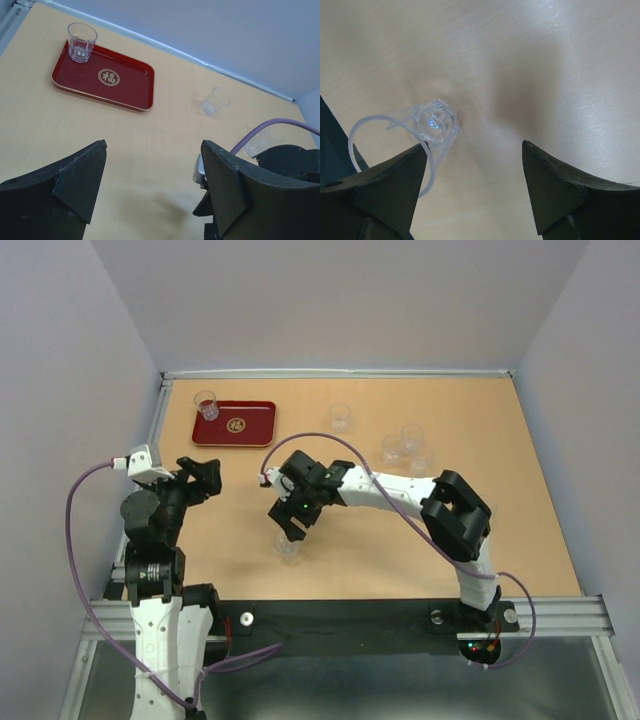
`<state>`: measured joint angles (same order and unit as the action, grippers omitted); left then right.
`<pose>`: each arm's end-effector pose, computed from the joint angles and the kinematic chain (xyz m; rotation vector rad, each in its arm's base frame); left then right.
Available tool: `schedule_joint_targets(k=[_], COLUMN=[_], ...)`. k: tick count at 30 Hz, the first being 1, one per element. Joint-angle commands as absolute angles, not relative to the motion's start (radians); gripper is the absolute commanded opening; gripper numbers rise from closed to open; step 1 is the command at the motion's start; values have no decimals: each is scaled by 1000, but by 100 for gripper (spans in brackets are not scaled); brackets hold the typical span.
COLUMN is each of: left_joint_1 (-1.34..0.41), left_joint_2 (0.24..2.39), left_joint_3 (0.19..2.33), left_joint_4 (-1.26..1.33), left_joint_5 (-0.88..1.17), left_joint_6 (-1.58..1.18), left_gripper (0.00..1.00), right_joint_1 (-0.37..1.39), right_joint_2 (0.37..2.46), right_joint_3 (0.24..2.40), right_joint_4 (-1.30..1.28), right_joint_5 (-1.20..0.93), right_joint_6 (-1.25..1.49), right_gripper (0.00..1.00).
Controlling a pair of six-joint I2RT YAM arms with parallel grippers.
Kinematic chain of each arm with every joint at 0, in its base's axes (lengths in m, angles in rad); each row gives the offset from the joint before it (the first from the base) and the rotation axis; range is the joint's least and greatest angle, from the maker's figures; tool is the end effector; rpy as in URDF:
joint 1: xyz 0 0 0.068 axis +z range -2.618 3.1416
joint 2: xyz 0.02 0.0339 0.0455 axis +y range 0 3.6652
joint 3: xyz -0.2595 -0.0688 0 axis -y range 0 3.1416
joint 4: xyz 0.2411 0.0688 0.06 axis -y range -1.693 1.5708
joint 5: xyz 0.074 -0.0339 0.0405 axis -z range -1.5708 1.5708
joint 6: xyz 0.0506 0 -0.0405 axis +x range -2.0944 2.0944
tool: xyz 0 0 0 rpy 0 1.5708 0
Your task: Place the glasses into the tray
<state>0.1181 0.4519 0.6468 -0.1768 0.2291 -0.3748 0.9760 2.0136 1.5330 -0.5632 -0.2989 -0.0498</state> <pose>0.1351 0.0045 0.3346 -0.2027 1.5524 -0.3801 0.2310 0.3680 0.1840 -1.4301 2.3144 0.6938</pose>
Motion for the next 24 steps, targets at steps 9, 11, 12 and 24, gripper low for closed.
schedule_joint_targets(k=[9, 11, 12, 24], left_joint_1=[117, 117, 115, 115], left_joint_2=[417, 417, 414, 402], left_joint_3=[655, 657, 657, 667], left_joint_4=[-163, -164, -167, -181], left_joint_5=[202, 198, 195, 155], left_joint_6=[-359, -357, -357, -360], left_gripper=[88, 87, 87, 86], right_joint_1=[1011, 1011, 1011, 920], right_joint_2=[2000, 1997, 1997, 2374], right_joint_3=[1588, 1609, 1621, 2274], right_joint_4=[-531, -532, -532, -520], right_joint_5=[-153, -144, -117, 81], right_joint_6=[-122, -196, -219, -239], right_gripper=[0, 0, 1, 1])
